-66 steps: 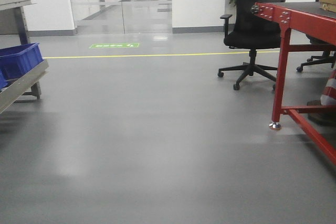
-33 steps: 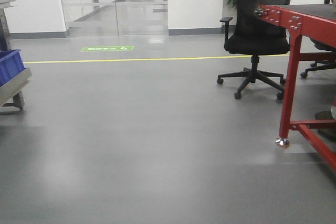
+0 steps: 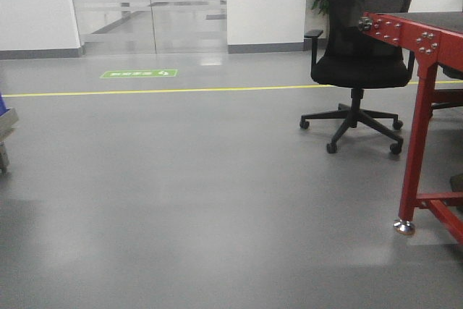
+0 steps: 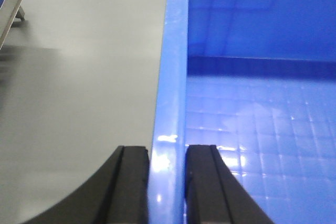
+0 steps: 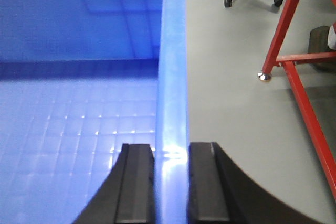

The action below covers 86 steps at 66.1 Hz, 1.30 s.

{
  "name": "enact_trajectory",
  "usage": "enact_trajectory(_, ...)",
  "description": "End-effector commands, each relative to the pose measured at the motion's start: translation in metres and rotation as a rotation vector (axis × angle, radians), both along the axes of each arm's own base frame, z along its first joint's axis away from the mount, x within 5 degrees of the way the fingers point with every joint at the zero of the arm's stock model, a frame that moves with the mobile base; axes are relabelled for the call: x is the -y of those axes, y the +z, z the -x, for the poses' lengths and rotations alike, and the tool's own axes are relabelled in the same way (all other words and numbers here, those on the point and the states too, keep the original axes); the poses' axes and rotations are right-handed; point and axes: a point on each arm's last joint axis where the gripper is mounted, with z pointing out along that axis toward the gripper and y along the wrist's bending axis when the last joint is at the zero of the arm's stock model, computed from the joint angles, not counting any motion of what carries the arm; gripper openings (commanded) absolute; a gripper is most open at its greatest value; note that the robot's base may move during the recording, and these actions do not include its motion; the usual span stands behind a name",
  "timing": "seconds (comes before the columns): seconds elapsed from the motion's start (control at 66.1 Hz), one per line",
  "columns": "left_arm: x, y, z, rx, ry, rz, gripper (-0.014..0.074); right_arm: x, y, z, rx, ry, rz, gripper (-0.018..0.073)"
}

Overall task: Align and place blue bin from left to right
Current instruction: 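Drive across the floor carrying the bin in both grippers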

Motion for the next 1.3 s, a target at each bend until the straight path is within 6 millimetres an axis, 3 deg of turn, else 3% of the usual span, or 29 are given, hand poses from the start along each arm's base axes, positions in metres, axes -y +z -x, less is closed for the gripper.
enact_trajectory(0.0, 0.0053, 0.0122, -0.0021, 0.107, -0.058, 0.039, -0.0111, -0.0096, 0.0144, 0.0029, 0.103, 0.100, -0.111, -0.0166)
enact_trajectory(1.286, 0.0052, 0.0126, -0.0023, 0.113, -0.057, 0.036, -0.0111, -0.0104, 0.0153, 0.0027, 0.112, 0.106, -0.118, -0.0166)
